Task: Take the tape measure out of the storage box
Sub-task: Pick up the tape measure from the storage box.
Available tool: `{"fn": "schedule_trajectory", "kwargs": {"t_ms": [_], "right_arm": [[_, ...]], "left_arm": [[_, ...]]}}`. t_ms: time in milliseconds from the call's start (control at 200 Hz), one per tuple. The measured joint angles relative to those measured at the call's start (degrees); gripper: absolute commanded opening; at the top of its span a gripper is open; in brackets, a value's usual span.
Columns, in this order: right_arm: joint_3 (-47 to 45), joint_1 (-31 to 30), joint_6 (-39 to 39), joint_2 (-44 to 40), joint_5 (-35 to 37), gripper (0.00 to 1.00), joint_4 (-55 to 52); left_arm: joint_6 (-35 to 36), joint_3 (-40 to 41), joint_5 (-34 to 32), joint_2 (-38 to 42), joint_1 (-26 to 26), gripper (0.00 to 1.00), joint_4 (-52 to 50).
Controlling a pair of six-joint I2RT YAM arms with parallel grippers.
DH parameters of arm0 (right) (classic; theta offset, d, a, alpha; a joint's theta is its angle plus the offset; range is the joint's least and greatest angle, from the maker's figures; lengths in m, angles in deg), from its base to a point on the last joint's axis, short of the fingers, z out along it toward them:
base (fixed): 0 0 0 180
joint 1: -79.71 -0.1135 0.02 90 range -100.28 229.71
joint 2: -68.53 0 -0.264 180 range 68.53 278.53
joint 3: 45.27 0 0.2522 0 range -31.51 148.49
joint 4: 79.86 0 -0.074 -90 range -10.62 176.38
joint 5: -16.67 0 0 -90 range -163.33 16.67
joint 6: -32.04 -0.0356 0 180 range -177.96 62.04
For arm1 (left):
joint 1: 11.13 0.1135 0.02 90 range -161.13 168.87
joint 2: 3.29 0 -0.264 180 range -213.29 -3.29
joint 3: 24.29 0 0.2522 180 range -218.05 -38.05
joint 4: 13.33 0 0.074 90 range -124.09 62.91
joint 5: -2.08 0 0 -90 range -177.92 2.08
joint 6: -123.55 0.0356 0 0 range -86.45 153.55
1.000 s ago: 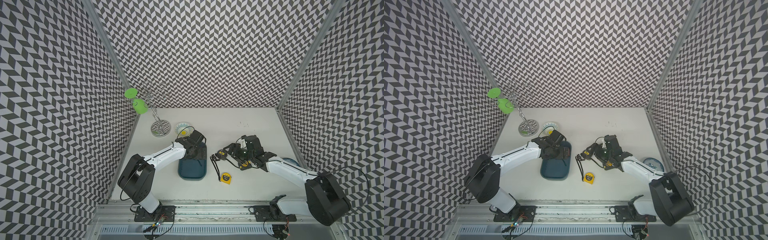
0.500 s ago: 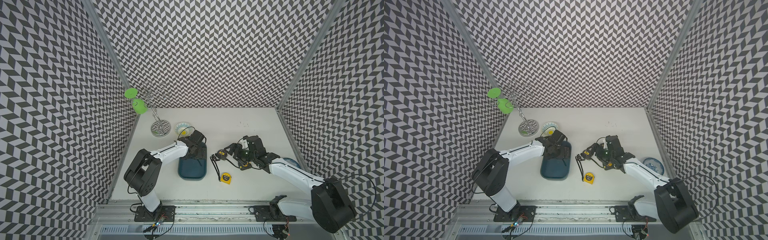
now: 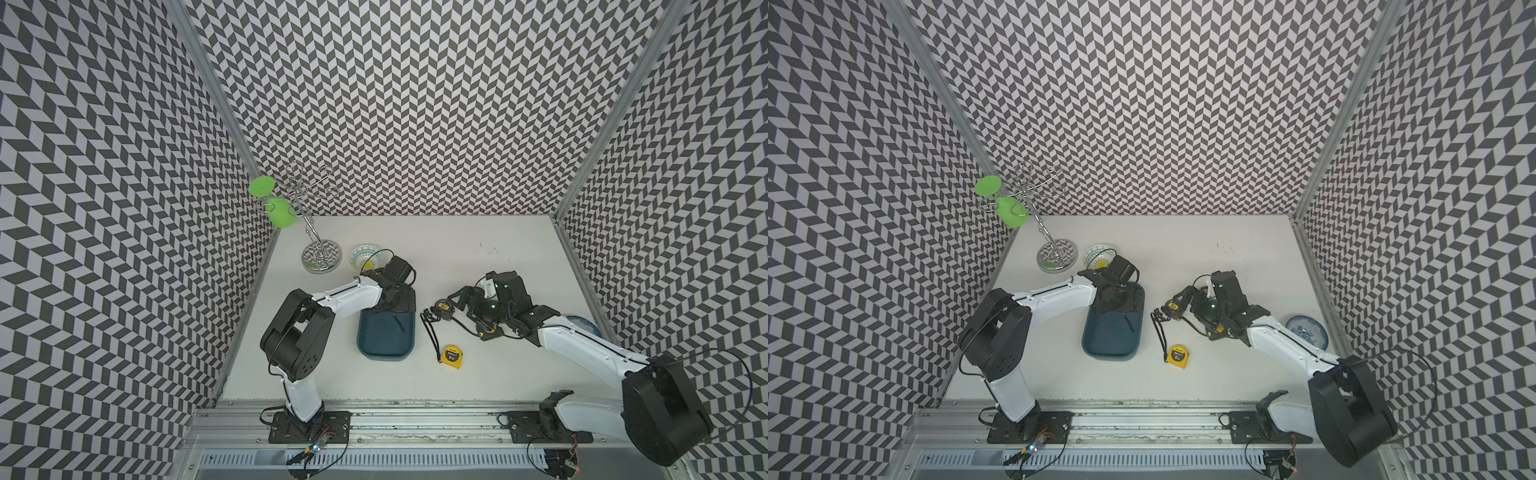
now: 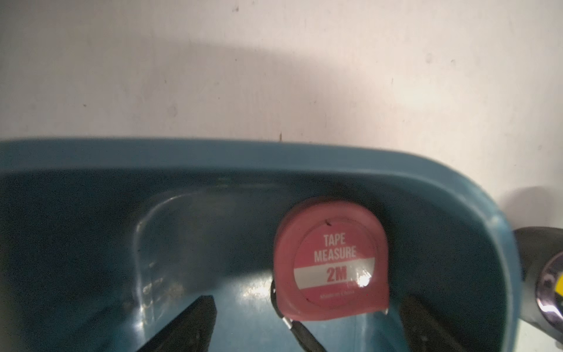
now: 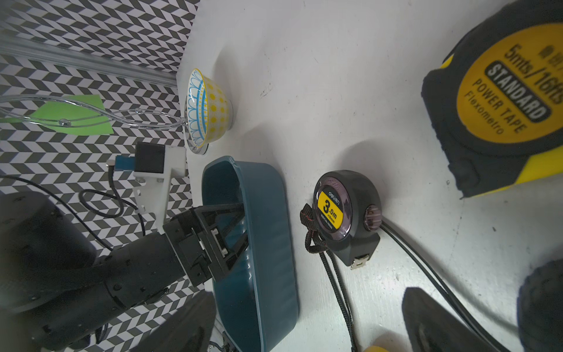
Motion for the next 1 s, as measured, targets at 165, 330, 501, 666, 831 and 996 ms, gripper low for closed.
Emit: {"fn": "schedule_trajectory", "kwargs": {"t_ms": [165, 330, 501, 666, 831, 996], "right_arm": [[0.02, 0.13, 0.22, 0.07, -0.07, 1.0, 0.04], [0.11, 0.33, 0.37, 0.85, -0.35, 0.99, 0.13], [0.37, 0.33, 0.37, 1.57, -0.55, 1.0, 0.17], [0.5, 0.33, 0.37, 1.57, -0.68, 0.99, 0.17], [0.5, 0.35, 0.39, 1.57, -0.7, 1.0, 0.15], [0.5, 0.7, 0.42, 1.57, -0.72, 1.0, 0.17]], "left_arm": [[-0.24, -0.31, -1.09, -0.7, 0.26, 0.98, -0.07], [-0.52, -0.33, -2.32, -0.98, 0.66, 0.98, -0.66], [-0.72, -0.31, -2.95, -0.96, 1.07, 0.97, -0.72], [-0.9, -0.61, -2.64, -0.96, 1.38, 0.96, -0.68], [-0.83, -2.56, -2.29, -0.96, 1.38, 0.95, -0.79], [-0.24, -3.58, -2.19, -1.03, 1.38, 0.94, -0.7]]}}
